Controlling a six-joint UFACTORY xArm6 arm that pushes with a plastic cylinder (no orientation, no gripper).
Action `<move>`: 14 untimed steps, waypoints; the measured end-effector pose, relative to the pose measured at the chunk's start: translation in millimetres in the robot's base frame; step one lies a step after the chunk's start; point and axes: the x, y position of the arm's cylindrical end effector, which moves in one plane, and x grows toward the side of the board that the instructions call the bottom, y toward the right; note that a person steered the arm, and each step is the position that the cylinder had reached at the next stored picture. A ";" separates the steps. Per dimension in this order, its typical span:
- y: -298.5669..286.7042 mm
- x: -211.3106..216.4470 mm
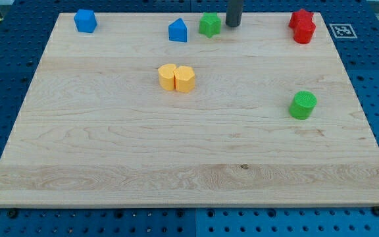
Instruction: Push the triangle below the yellow blocks
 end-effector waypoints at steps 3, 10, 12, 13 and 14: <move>0.8 -20.2; -151.9 -1.3; -132.6 24.0; -117.5 37.5; -117.5 54.5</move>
